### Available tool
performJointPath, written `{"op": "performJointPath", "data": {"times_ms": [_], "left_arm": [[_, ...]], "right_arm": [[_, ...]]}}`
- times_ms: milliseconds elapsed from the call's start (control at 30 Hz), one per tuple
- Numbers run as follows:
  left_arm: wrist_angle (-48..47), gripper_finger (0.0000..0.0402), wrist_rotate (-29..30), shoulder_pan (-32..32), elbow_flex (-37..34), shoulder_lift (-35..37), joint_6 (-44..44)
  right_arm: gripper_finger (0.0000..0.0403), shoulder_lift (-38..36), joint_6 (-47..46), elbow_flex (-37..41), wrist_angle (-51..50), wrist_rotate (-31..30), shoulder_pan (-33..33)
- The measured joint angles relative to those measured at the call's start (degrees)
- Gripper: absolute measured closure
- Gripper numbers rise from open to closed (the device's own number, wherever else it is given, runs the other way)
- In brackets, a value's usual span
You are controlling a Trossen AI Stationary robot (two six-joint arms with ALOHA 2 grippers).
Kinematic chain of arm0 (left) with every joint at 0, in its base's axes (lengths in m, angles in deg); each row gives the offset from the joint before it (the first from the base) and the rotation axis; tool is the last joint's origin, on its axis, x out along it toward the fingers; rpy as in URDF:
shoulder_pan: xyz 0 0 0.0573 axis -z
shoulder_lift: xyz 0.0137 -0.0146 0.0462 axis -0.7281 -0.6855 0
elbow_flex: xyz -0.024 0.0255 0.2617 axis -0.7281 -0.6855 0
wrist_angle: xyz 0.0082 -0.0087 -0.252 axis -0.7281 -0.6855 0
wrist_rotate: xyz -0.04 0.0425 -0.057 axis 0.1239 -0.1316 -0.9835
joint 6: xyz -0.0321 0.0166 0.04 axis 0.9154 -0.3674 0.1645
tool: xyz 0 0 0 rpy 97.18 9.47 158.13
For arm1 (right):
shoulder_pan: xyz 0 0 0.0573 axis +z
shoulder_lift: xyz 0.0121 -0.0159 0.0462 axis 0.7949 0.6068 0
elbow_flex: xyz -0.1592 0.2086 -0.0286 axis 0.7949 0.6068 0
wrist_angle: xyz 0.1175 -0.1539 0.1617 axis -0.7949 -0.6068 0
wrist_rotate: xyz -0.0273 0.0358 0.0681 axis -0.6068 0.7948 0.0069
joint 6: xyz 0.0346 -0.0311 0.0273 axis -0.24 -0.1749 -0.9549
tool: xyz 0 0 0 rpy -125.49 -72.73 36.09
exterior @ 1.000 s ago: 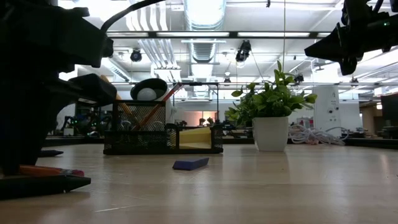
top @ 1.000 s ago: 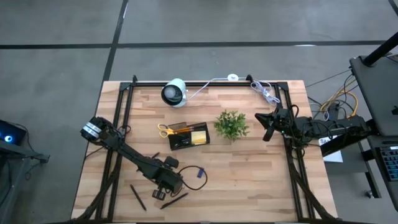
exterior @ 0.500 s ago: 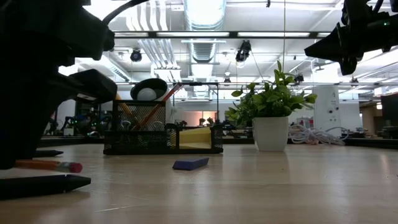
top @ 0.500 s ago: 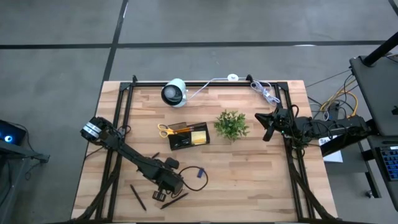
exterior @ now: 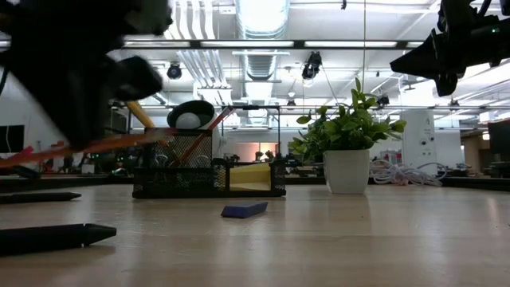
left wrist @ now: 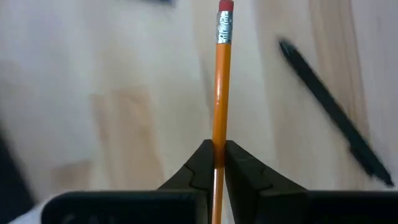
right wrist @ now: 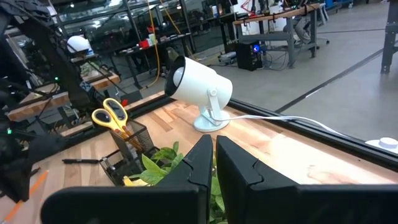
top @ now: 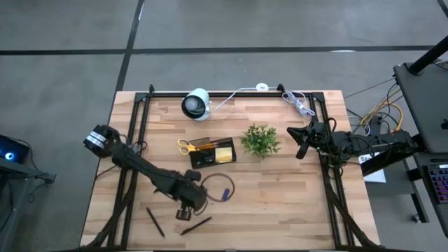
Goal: Pick and place office supplies into organizer
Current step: Put the yellow pencil in the black desk organizer
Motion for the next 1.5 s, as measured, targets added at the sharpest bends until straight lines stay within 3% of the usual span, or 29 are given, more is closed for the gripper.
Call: {"op": "performJointPath", "data": {"times_ms": [800,1200,1500], "left_arm": [[6.4,0.0391,22.9,-13.0,-0.2,18.0,4.1],[18.5,0.0391,29.5,-17.8,-1.8,18.9,-2.2],[20.1,0.0391,31.8,-21.8,-2.9,18.6,-5.8]], "right_arm": [[0.0390,0.0,-0.2,0.0,0.2,0.0,0.0],[0.0390,0.0,-0.2,0.0,0.2,0.0,0.0],[0.0390,0.0,-0.2,0.0,0.2,0.0,0.0]]}}
